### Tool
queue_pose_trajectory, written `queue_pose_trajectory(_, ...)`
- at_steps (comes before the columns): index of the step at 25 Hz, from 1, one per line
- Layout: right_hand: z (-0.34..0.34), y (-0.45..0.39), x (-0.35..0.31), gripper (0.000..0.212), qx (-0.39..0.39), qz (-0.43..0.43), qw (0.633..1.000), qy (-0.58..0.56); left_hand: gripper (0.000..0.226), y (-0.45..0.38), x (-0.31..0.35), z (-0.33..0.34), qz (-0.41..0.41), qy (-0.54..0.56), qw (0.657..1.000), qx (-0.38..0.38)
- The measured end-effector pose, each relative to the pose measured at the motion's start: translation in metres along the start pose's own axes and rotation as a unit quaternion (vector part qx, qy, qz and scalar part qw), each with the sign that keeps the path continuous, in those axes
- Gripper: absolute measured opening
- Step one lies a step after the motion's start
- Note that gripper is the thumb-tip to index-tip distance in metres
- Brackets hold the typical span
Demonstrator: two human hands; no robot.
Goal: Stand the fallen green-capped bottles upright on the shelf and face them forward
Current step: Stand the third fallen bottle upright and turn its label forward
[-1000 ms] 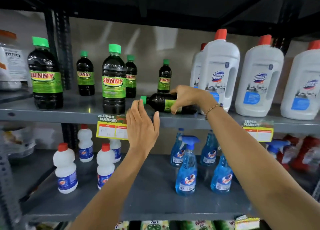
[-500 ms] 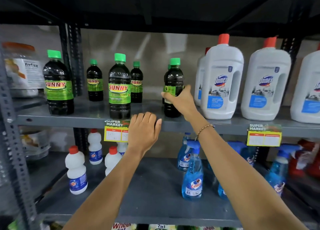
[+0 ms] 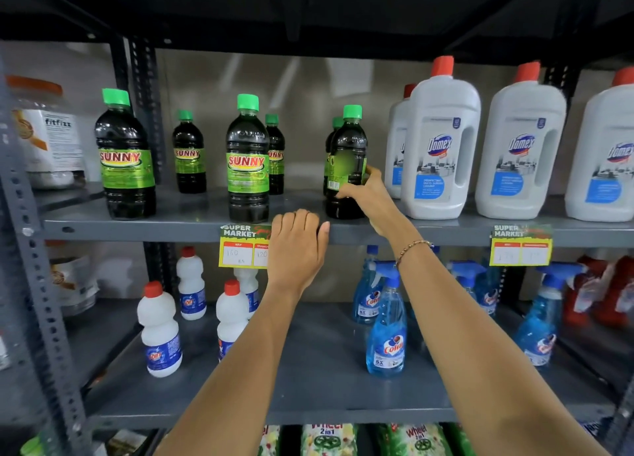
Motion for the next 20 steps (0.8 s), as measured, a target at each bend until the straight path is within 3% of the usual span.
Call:
queue_pose_trajectory(4,-0.0033,0.0010,-0.0007,0.067,0.021,-0.004,0.999,-0.029,0.035,0.0007,0.0000,0.0023,0.010,0.002,1.000,-0.012)
queue_pose_trajectory(12,-0.0025,0.0008,-0.0027,0.043,0.006,-0.021,0.999,0.034,0.037,0.0018,0.0004,-0.0001,0.010,0.004,1.000,-0.001)
queue_pose_trajectory(20,-0.0032,-0.0026,-0.0028,0.035,0.007,-0.021,0.999,0.042,0.042,0.0018,0.0001,0.0018,0.006,0.004,1.000,-0.005)
Point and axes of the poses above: each hand's wrist, its own y-axis away from the middle knuckle, its own z-axis out of the palm, x = y × z, the point moved 10 cm from there along -y, towards the middle knuckle, and after that the axes turned 6 degrees about -x, right-handed, at the moved point
